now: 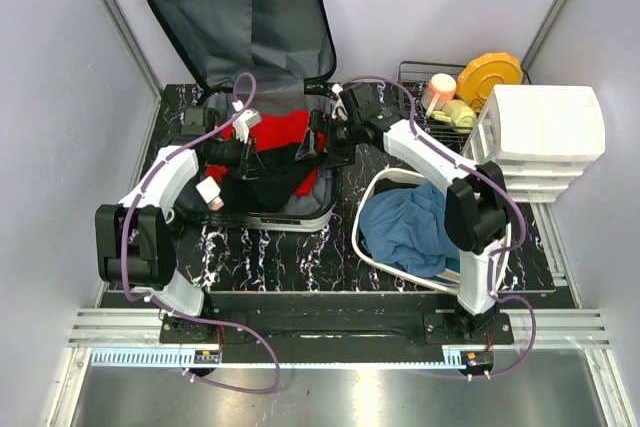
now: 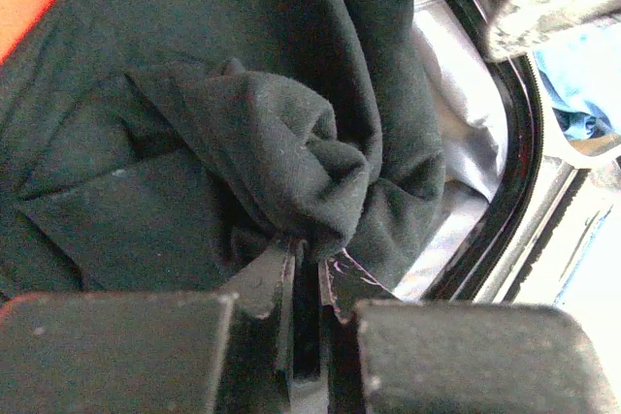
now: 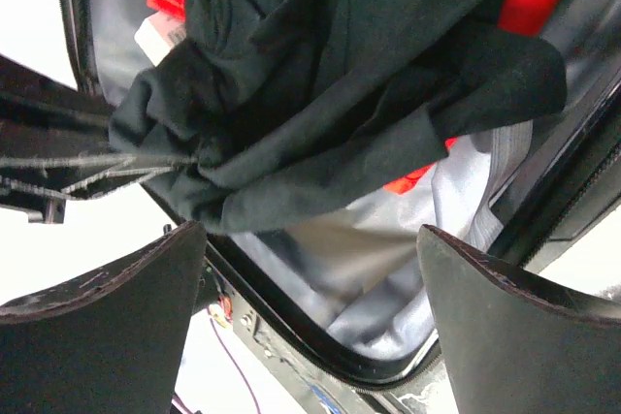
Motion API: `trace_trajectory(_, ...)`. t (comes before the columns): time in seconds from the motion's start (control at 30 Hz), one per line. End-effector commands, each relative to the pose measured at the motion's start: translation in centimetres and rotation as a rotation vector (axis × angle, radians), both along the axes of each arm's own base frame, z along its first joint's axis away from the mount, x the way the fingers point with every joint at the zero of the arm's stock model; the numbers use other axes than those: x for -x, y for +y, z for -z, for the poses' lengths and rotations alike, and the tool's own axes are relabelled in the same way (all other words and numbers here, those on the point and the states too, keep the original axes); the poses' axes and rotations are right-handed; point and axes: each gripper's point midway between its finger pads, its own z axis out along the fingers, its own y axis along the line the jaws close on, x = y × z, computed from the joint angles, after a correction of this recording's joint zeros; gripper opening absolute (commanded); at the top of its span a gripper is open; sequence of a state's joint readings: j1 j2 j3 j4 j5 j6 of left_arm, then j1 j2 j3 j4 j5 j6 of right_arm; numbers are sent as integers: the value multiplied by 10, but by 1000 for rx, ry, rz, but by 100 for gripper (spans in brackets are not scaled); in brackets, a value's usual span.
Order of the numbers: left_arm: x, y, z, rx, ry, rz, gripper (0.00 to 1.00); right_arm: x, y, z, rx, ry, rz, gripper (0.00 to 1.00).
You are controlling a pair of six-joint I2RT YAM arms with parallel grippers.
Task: Open, take out, and arrange the luggage
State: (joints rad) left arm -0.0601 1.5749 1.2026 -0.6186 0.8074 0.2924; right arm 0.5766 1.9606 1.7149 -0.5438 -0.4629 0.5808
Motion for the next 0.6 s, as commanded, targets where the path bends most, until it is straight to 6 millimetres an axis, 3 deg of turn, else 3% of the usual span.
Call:
trace_trajectory(0.0, 6, -5, -13, 45, -61, 51, 0, -20, 18, -11, -46, 21, 83, 100)
trace_trajectory(0.07, 8, -7, -17, 58, -67, 60, 0, -22, 23, -11, -48, 39, 107, 100)
trace_trajectory(0.33, 23, -18, -19, 129, -52, 119, 0, -29, 34, 21, -19, 117, 155, 100)
trace_trajectory(0.57, 28, -50, -4, 69, -90, 213, 1, -31, 39, 25, -38, 123, 140, 100)
